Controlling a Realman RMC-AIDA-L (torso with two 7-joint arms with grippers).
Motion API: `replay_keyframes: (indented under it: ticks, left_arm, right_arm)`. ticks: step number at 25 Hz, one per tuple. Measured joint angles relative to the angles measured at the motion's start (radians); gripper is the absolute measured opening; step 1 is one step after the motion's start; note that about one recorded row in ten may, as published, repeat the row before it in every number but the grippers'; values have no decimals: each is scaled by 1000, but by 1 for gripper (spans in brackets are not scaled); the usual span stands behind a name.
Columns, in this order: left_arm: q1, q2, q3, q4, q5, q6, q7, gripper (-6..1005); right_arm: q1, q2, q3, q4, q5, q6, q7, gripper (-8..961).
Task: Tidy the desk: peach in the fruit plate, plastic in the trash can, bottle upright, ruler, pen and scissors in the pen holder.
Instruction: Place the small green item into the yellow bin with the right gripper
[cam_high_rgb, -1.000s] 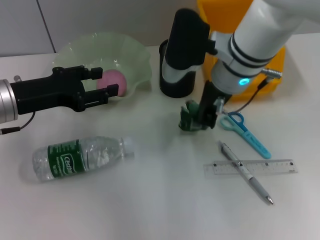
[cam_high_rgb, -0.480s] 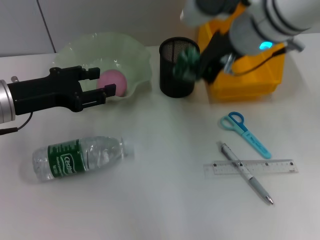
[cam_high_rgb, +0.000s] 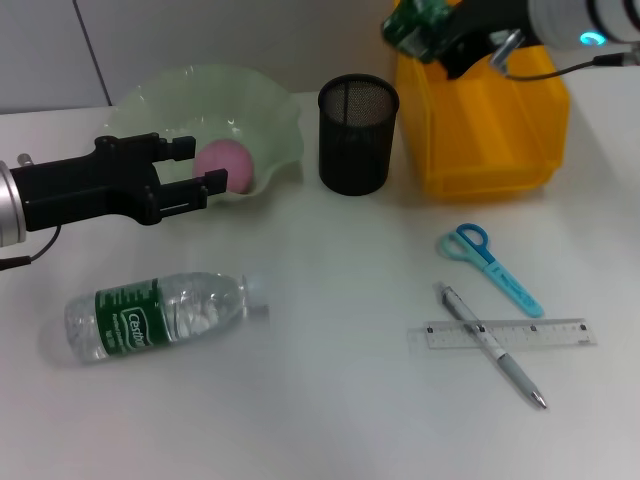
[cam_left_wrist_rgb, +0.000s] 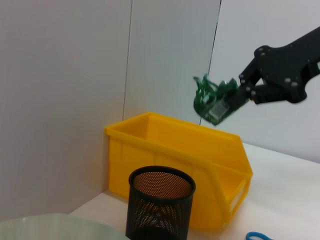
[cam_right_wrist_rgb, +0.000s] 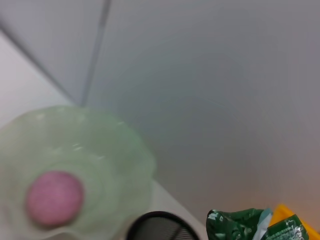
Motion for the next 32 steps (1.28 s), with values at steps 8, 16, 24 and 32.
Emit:
replay_keyframes:
  ticks: [8, 16, 24, 32]
  left_arm:
    - [7, 9, 0, 0, -3, 0, -1, 650]
    - [8, 15, 0, 2, -4, -1, -2, 650]
    - [7, 19, 0, 2, -4, -2, -2, 650]
    - [5, 21, -1, 2, -4, -2, -1, 649]
  right_arm:
    - [-44, -2, 129, 32, 103, 26, 30, 19]
    - [-34, -6, 220, 162, 120, 46, 36, 25]
    - [-5, -12, 312, 254, 119, 65, 40, 32]
    - [66, -35, 322, 406, 112, 69, 34, 38]
